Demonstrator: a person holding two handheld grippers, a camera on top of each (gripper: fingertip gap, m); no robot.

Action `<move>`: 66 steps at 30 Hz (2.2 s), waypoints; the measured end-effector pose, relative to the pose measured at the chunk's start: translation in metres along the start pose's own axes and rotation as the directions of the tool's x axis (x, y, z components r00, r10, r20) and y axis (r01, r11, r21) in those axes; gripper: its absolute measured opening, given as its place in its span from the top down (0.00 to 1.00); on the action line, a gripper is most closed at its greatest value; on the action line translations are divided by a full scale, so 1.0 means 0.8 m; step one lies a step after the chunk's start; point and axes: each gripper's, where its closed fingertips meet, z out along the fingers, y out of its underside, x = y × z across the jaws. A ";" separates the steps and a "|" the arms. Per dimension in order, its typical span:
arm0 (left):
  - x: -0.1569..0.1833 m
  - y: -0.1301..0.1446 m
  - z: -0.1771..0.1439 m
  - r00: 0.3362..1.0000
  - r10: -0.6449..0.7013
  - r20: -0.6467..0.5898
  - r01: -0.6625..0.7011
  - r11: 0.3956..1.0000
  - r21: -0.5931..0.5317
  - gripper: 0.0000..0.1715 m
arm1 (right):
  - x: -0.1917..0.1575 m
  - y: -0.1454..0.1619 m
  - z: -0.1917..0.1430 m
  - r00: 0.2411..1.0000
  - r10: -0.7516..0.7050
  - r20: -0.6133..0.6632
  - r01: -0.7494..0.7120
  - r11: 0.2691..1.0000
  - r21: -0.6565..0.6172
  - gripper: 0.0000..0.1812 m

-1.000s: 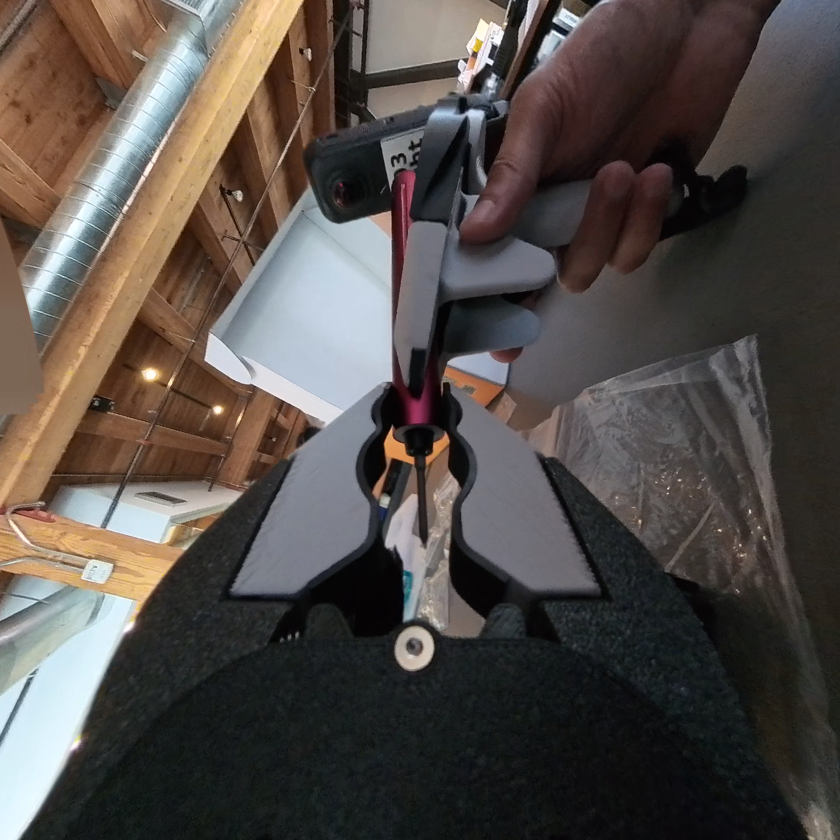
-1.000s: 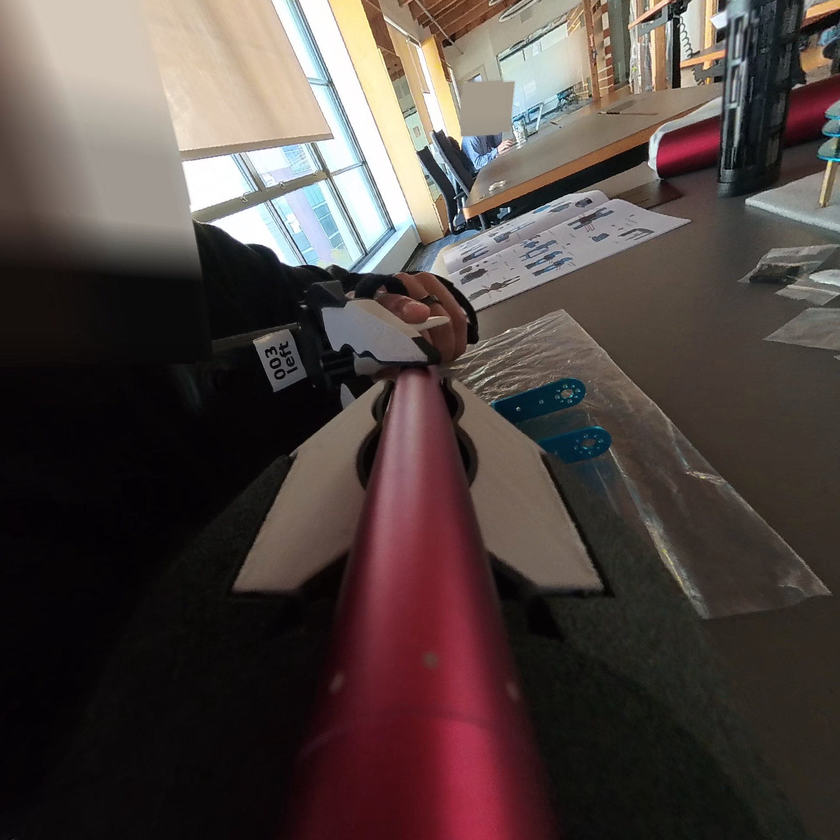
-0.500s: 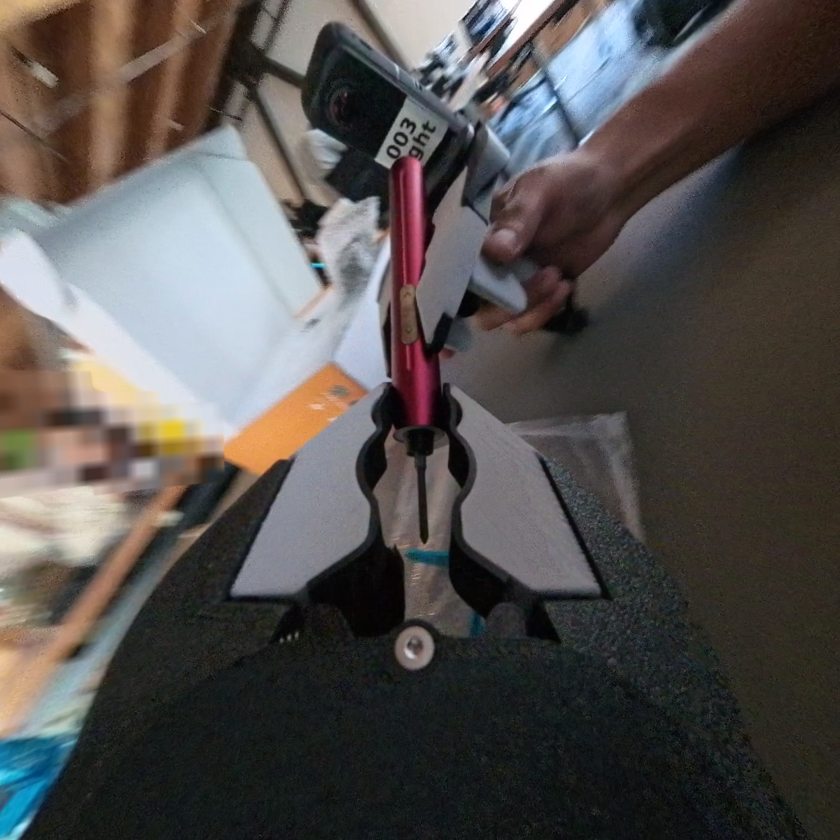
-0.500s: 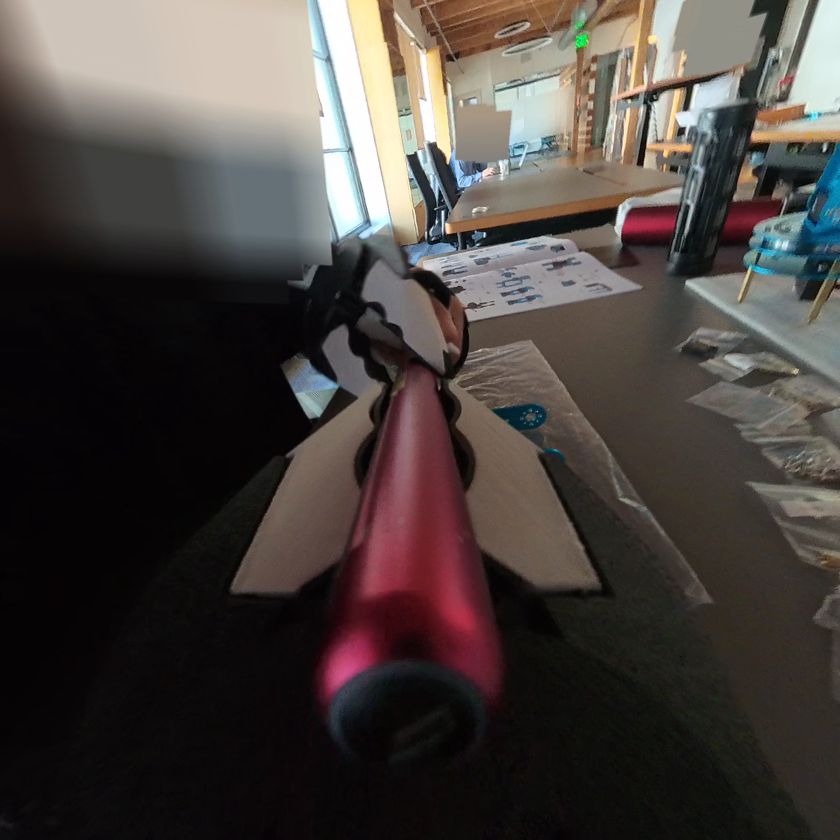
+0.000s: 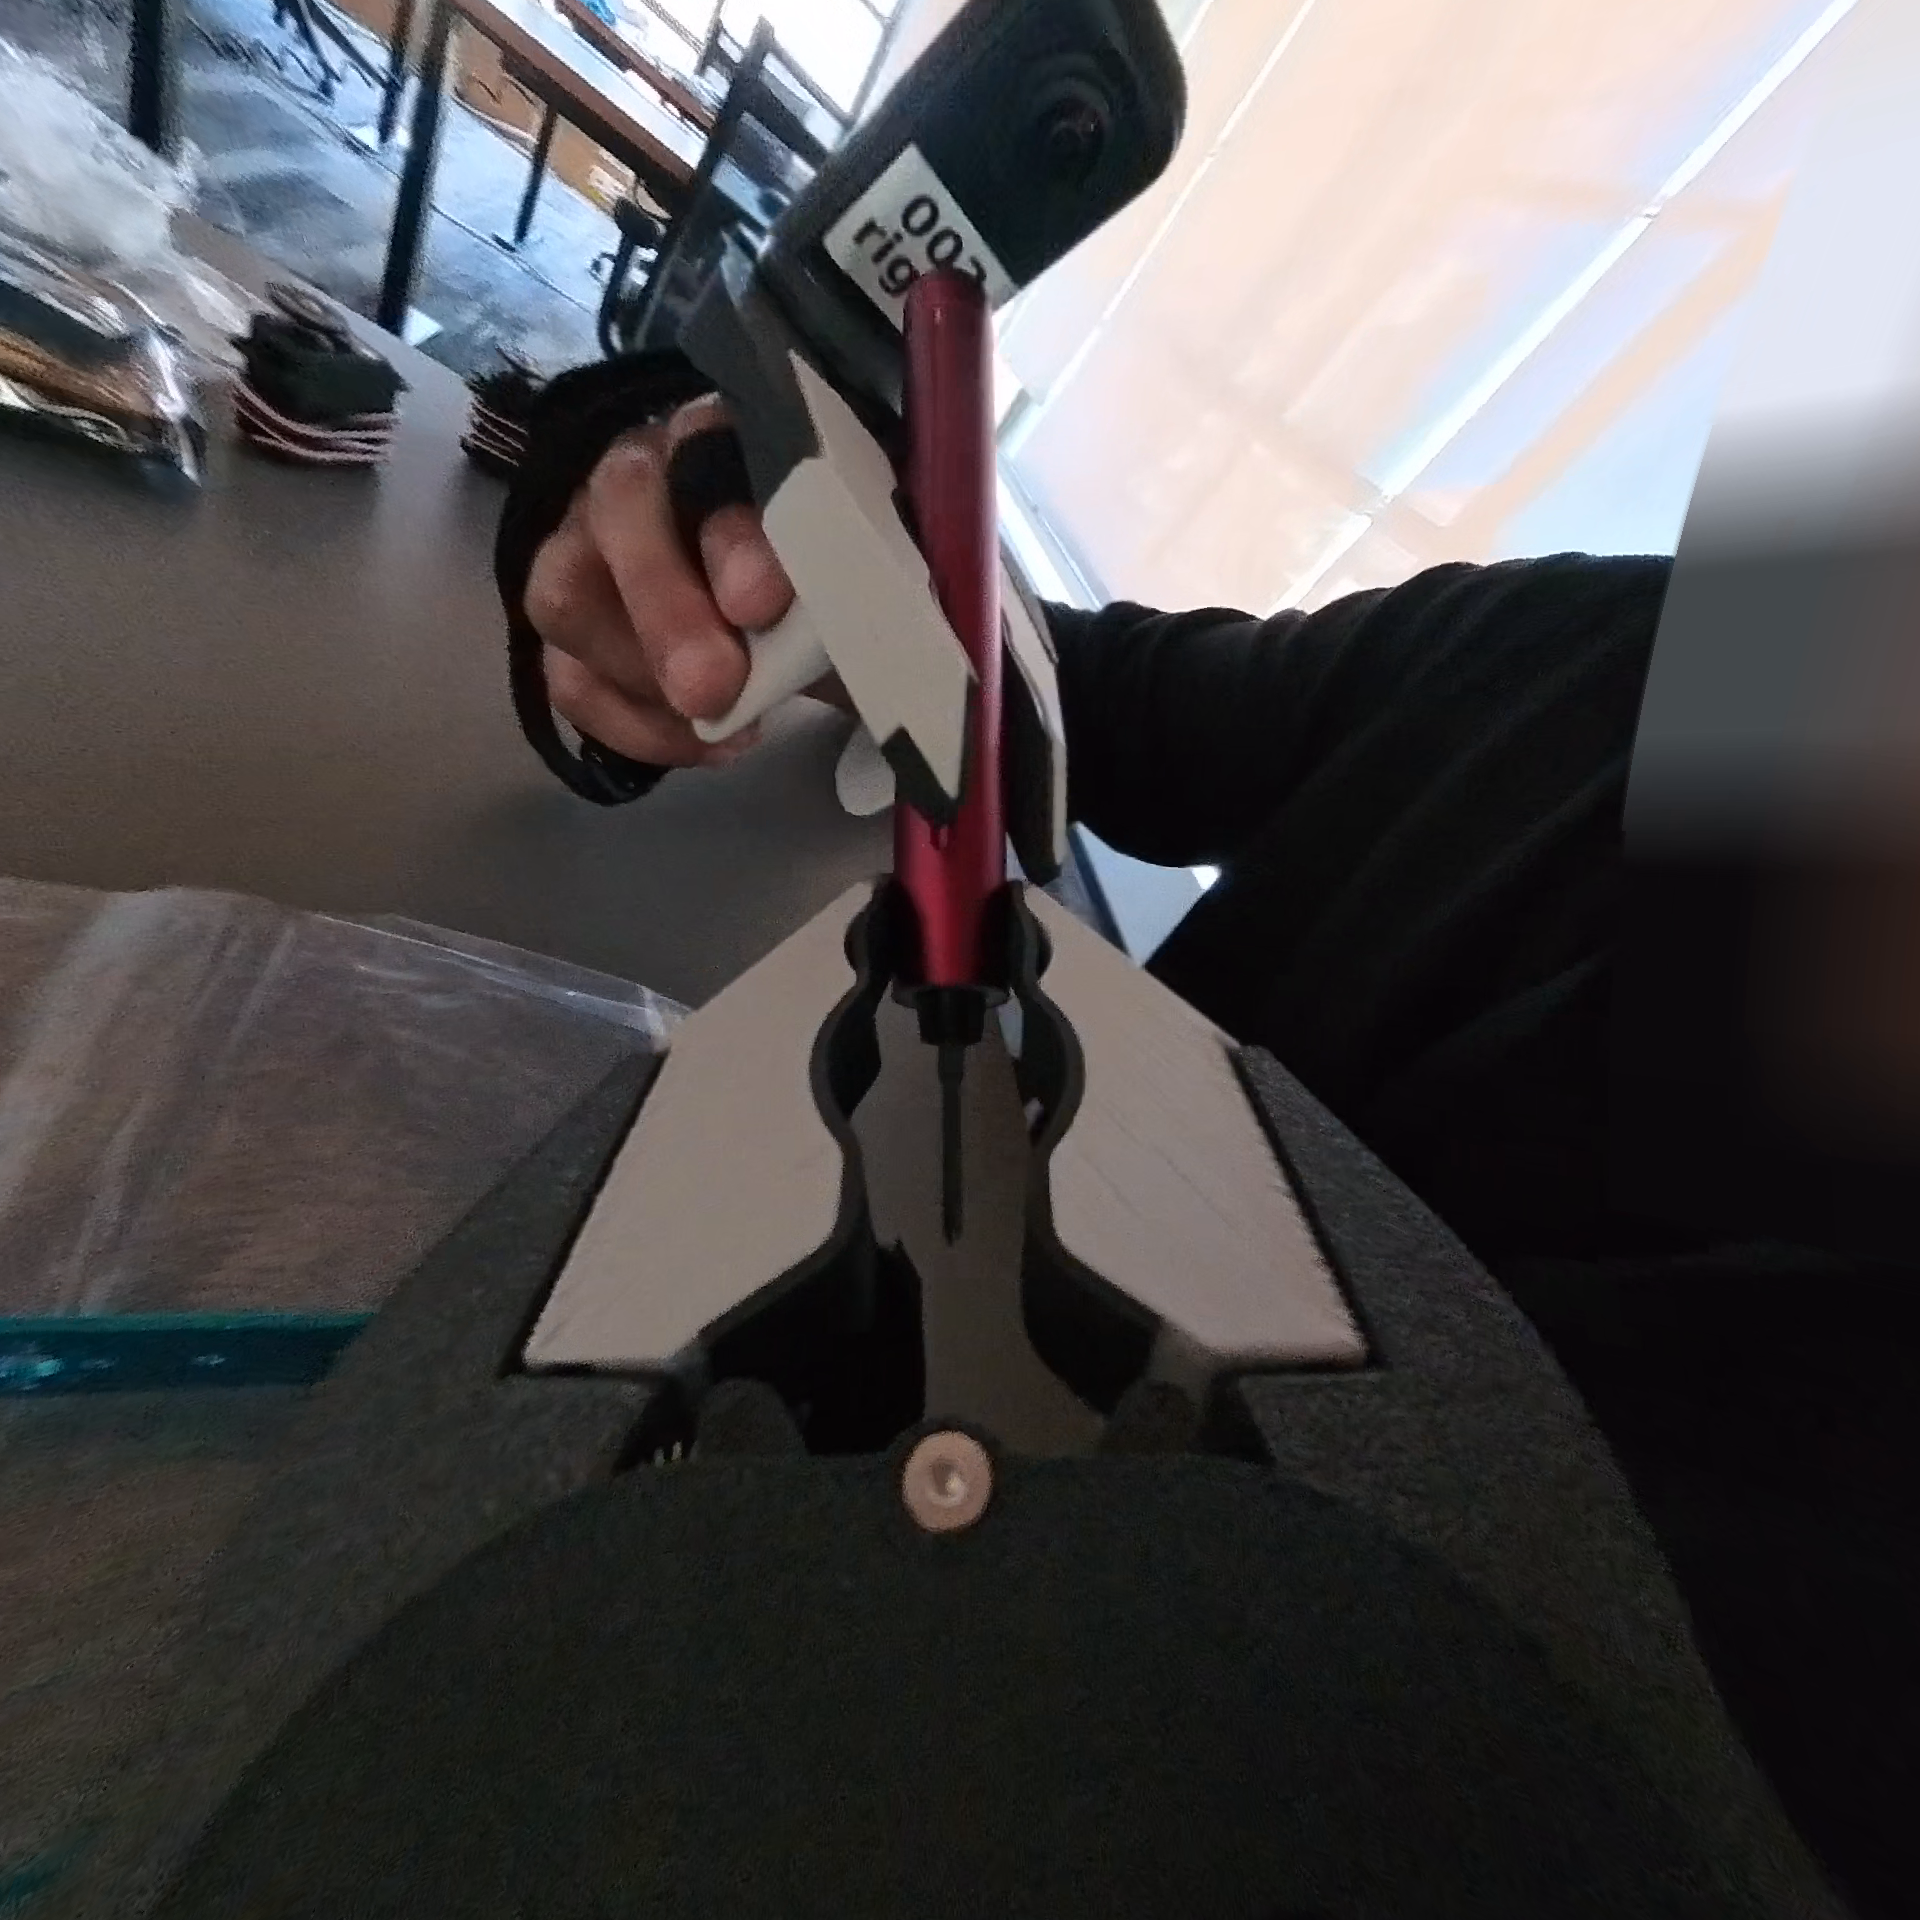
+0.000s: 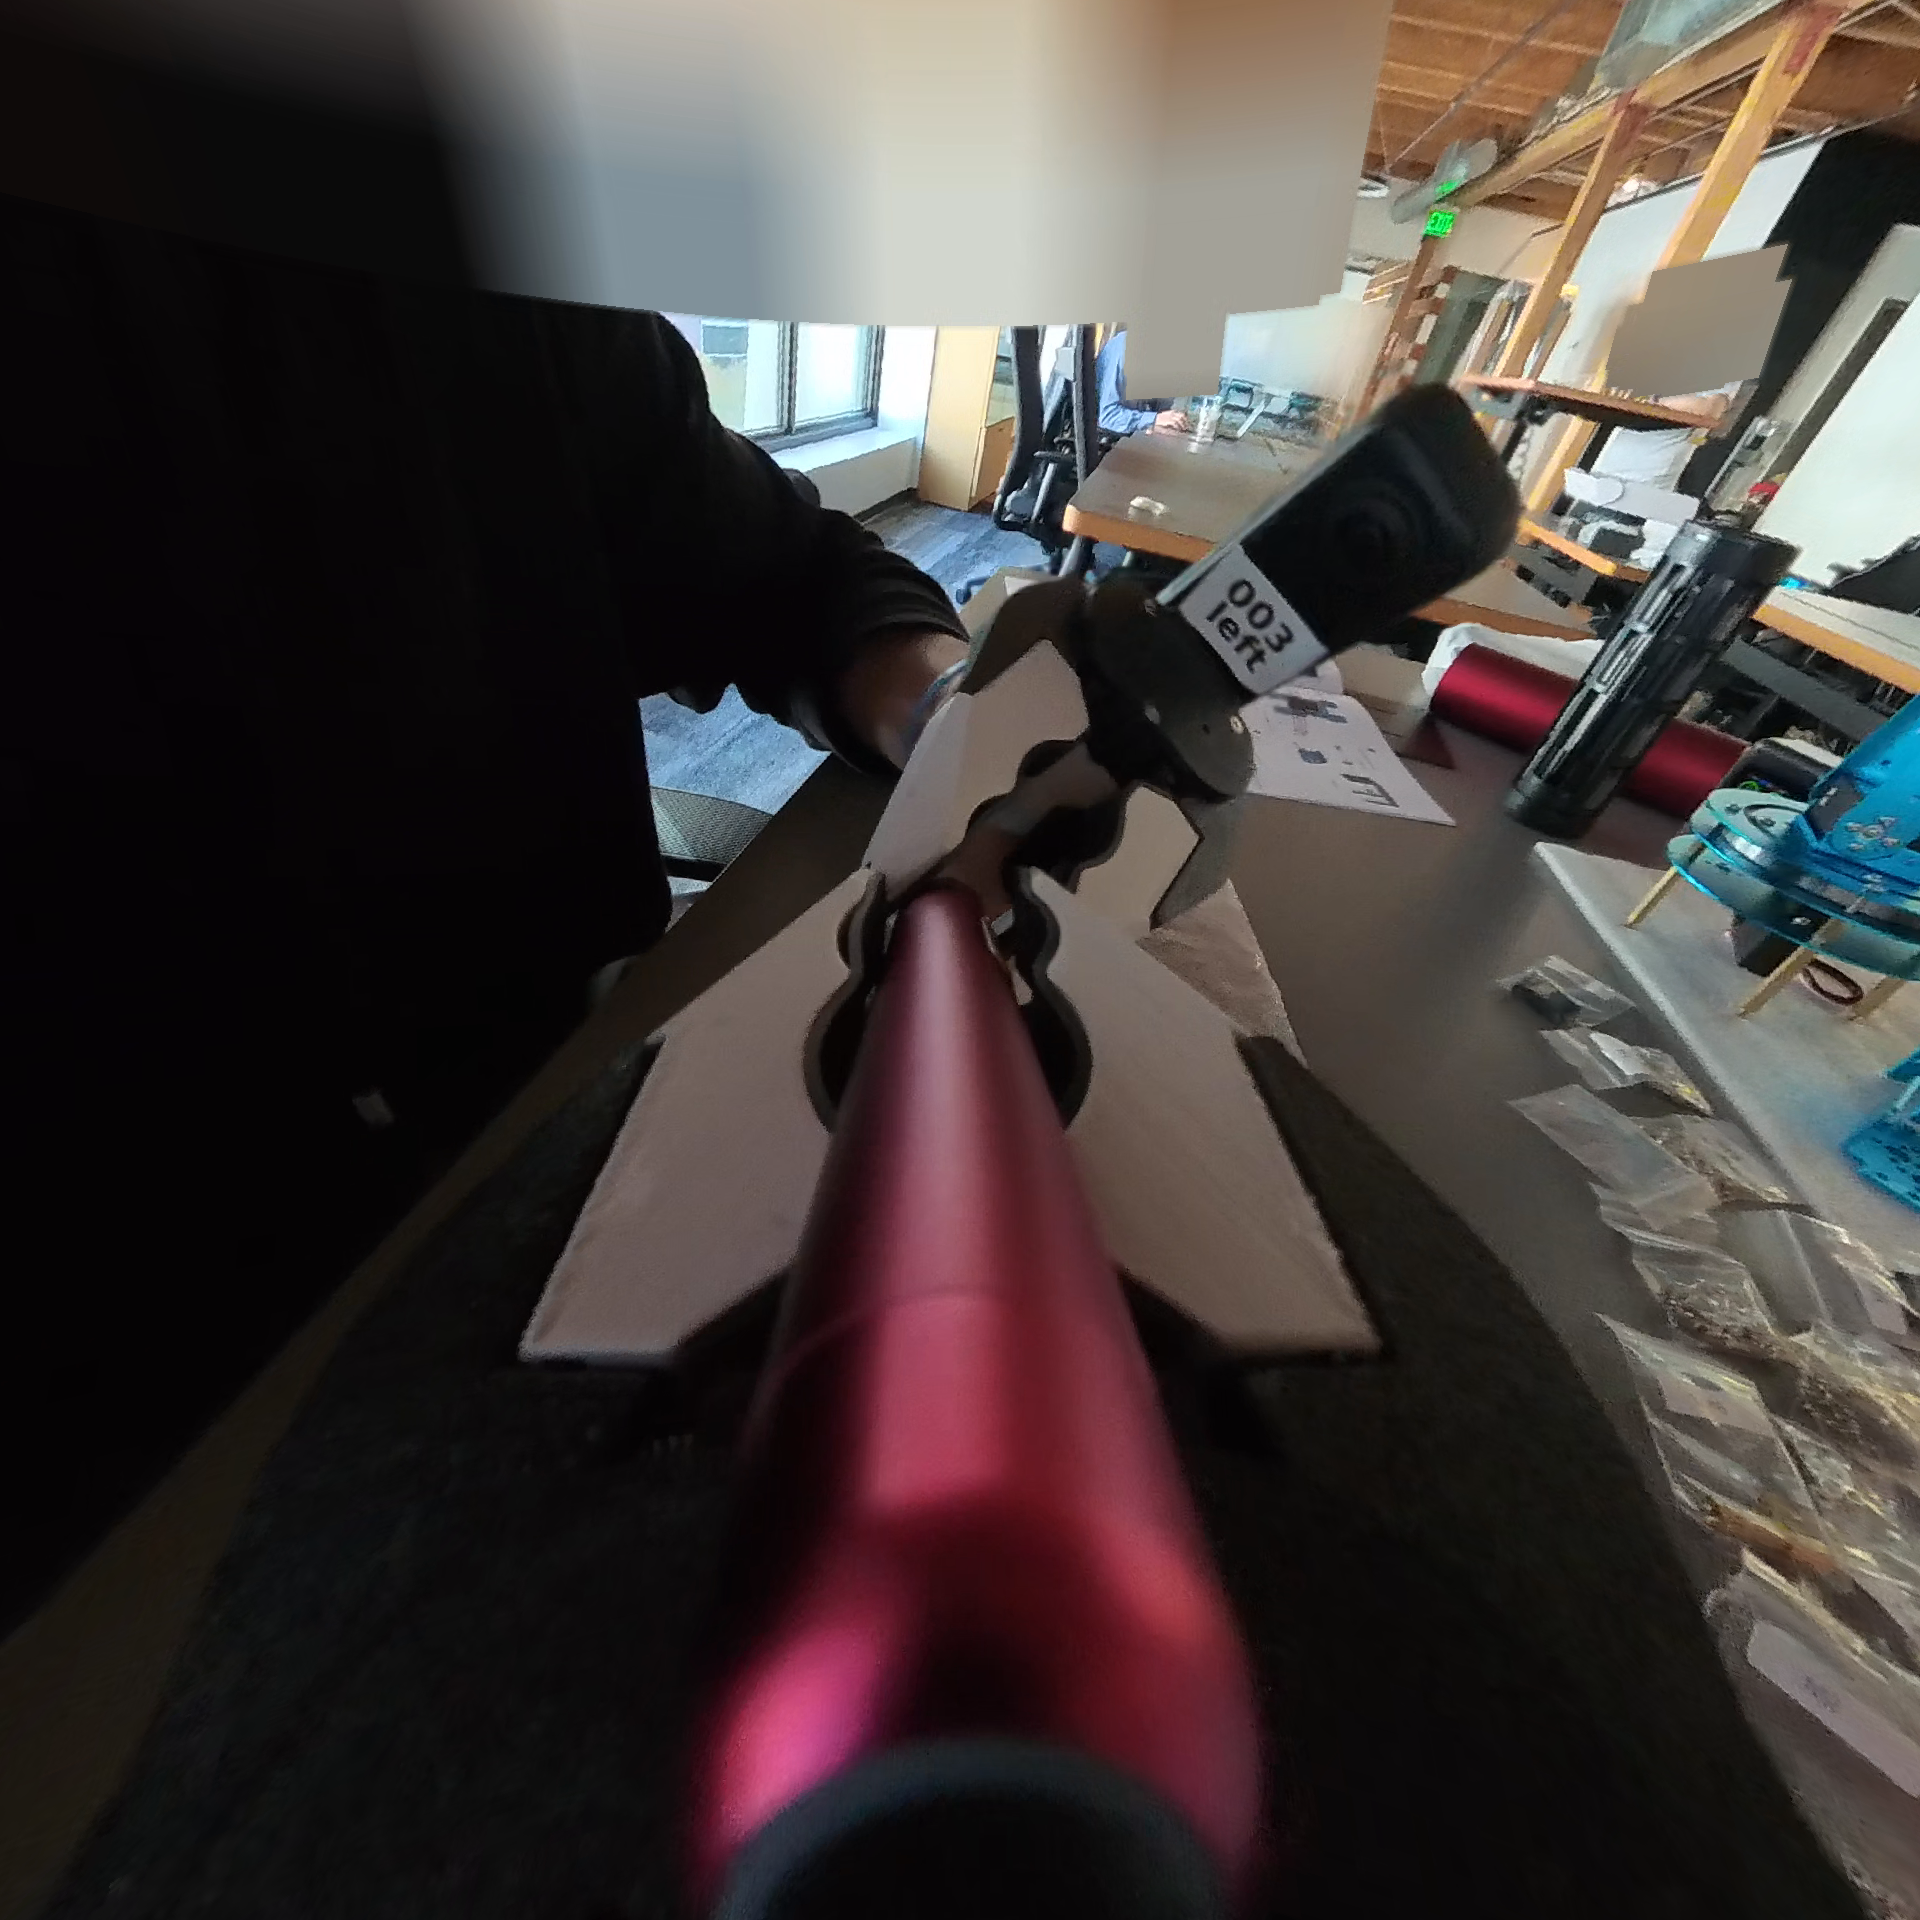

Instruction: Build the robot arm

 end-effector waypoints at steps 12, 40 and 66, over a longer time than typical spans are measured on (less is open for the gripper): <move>0.005 0.006 -0.005 0.986 -0.102 -0.130 0.103 0.995 0.005 0.88 | -0.006 0.000 0.001 1.000 -0.001 0.027 0.000 1.000 0.017 0.89; -0.002 0.009 -0.018 0.945 -0.269 -0.189 0.270 0.963 -0.017 0.90 | -0.002 0.026 0.002 0.994 -0.099 -0.047 0.094 0.991 -0.098 0.88; -0.021 -0.010 -0.043 0.986 -0.155 -0.057 0.156 0.988 0.019 0.74 | 0.015 0.028 -0.007 0.991 -0.065 -0.115 0.052 0.992 -0.113 0.89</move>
